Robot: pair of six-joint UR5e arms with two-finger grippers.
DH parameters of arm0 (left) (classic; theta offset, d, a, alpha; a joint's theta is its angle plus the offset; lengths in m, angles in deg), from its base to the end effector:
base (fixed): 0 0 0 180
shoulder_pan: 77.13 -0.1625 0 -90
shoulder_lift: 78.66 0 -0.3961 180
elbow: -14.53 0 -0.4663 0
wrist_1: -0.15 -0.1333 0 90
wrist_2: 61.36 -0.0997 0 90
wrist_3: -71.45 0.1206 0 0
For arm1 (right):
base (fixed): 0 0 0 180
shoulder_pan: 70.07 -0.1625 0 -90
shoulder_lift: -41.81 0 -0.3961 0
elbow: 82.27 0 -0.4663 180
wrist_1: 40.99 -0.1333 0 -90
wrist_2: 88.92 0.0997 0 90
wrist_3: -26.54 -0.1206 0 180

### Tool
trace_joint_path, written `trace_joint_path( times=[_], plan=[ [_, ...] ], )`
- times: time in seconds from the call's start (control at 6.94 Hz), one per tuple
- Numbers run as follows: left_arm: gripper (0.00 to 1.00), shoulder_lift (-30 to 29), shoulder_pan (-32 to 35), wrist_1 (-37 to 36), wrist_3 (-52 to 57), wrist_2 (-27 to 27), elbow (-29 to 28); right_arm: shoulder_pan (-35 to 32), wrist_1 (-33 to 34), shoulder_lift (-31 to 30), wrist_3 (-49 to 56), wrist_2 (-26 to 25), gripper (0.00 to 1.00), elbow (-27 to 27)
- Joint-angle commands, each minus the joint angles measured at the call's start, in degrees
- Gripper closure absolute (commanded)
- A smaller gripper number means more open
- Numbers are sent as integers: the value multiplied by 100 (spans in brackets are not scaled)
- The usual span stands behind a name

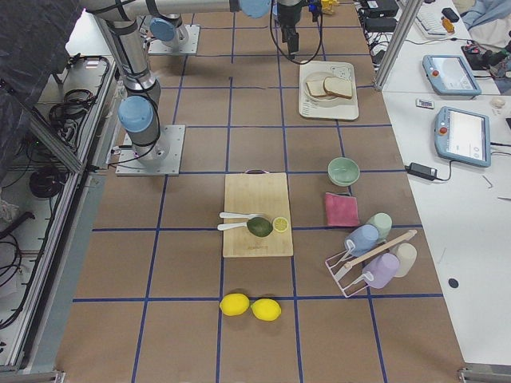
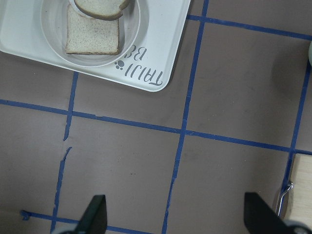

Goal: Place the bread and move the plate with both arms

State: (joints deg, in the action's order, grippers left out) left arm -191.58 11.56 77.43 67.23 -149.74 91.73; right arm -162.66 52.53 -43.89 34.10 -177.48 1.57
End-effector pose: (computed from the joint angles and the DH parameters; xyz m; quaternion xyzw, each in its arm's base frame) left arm -0.1203 -0.7213 0.3295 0.0479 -0.9985 0.0223 0.0147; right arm 0.1636 -0.5995 0.4619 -0.0889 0.9949 -0.0474 0.0105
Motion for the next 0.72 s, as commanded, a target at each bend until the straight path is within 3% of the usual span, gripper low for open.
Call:
trace_joint_path(
  times=[0.0,0.58],
  plan=[
    [0,908,-176,768,9,5,416,-5,0,0,0,-3,0,1],
    [0,1860,-440,867,96,67,1383,-5,0,0,9,6,0,1]
  ],
)
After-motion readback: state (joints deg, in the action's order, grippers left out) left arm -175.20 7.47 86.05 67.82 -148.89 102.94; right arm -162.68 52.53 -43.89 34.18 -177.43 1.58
